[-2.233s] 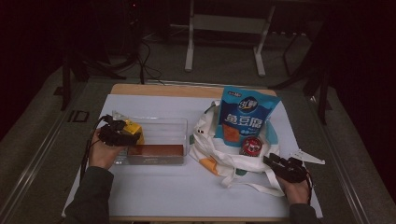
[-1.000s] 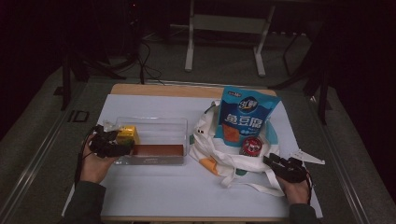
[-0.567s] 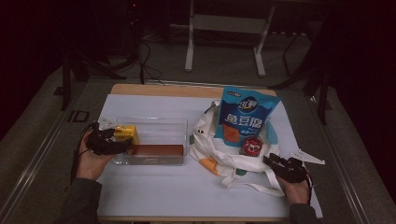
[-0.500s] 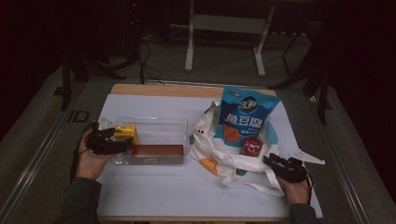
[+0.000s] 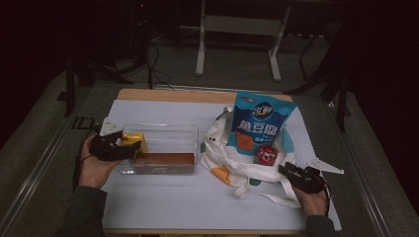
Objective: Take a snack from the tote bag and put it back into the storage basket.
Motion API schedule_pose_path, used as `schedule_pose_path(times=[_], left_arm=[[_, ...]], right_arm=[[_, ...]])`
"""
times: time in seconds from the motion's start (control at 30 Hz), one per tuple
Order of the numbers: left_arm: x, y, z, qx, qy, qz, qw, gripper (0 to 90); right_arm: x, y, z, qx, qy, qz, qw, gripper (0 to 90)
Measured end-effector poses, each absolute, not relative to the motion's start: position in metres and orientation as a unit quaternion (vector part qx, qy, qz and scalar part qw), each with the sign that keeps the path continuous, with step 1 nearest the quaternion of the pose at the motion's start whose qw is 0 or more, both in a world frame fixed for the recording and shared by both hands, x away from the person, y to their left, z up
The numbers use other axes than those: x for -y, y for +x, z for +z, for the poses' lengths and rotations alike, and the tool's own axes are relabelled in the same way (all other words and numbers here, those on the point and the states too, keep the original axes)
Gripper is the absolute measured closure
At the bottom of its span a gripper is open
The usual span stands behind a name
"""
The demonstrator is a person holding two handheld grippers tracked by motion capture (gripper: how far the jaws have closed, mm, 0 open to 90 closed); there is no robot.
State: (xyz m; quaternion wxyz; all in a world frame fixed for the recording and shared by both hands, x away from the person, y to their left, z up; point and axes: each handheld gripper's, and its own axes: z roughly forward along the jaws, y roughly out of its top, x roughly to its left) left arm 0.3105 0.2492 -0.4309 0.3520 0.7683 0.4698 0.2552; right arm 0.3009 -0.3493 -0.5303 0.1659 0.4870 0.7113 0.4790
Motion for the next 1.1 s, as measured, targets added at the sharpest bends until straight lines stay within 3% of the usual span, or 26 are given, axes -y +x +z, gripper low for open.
schedule_pose_path(times=[0.13,0.57,1.1], left_arm=[[-0.247,0.310,-0.428,-0.464,0.763,0.259,0.368,29.1],[-0.233,0.306,-0.423,-0.431,0.770,0.235,0.407,24.0],[-0.197,0.290,-0.421,-0.373,0.792,0.212,0.435,38.9]], right_arm=[[0.349,0.301,-0.530,-0.711,0.487,0.479,0.166,58.3],[0.349,0.302,-0.529,-0.713,0.487,0.476,0.166,58.2],[0.348,0.301,-0.510,-0.724,0.477,0.466,0.178,57.6]])
